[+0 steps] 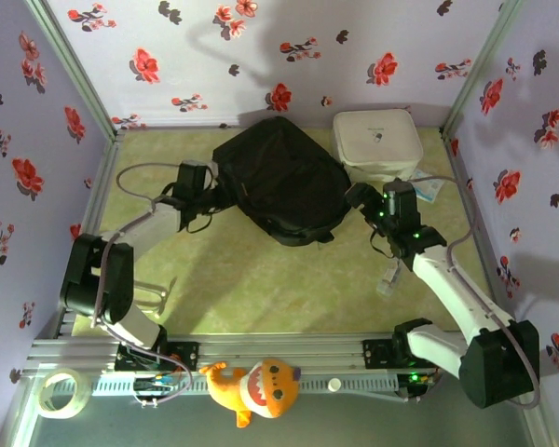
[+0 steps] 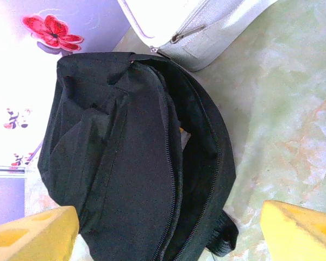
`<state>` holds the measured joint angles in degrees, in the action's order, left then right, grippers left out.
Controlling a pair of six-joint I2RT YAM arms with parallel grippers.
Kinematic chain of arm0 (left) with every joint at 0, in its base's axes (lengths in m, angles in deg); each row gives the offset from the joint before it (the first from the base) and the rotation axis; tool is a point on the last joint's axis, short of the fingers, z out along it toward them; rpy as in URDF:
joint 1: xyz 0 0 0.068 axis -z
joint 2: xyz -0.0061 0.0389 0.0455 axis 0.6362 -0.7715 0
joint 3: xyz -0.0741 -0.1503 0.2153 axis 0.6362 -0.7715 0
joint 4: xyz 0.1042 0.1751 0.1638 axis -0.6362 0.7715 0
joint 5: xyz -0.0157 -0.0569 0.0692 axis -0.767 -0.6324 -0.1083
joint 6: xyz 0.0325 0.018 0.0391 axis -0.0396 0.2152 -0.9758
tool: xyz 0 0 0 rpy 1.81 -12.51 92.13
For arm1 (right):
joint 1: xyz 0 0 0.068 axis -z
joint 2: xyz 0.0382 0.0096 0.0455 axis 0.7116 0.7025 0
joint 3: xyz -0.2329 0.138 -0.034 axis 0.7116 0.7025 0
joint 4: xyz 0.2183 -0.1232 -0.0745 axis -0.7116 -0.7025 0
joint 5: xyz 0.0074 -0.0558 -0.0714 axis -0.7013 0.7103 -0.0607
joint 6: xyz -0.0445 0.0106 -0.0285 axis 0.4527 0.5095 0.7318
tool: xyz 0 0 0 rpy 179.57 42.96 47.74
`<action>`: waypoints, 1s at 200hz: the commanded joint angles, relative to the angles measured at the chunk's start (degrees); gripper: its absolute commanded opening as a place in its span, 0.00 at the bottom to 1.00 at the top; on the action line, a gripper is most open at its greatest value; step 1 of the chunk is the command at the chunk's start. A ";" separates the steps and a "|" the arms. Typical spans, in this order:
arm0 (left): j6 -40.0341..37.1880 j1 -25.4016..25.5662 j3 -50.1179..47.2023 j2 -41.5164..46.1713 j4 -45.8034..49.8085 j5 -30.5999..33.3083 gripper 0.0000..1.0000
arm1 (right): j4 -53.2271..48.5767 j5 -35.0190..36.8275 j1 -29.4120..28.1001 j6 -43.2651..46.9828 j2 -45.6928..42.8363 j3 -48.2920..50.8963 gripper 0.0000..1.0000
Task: Pack the student bag
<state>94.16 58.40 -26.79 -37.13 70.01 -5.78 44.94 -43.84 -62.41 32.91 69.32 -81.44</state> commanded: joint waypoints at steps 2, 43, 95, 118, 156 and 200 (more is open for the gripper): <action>13.03 -2.03 -3.04 -3.51 -12.67 -7.17 0.64 | 0.85 1.02 -0.89 0.60 0.93 -0.13 0.87; 17.12 -3.42 -1.15 -9.63 -17.84 -8.58 0.51 | 1.08 1.26 -2.25 0.07 1.59 -0.32 0.87; 16.81 -3.70 3.32 -15.59 -17.97 -9.40 0.43 | 0.88 1.52 -3.76 -0.53 2.33 -0.23 0.87; 15.43 -4.36 5.56 -16.84 -16.41 -10.92 0.40 | 1.05 1.48 -4.93 -0.47 2.86 -0.50 0.87; 13.54 -5.15 7.17 -18.21 -14.92 -13.05 0.25 | 0.06 2.69 -10.38 0.84 6.53 -2.03 0.86; 8.43 -5.96 8.30 -15.33 -10.18 -14.23 0.00 | -1.14 4.51 -16.12 -0.19 12.86 -1.94 0.81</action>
<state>106.53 53.24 -20.04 -54.40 57.64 -17.86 44.75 -42.05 -76.61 32.89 79.85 -82.76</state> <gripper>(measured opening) 0.035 0.819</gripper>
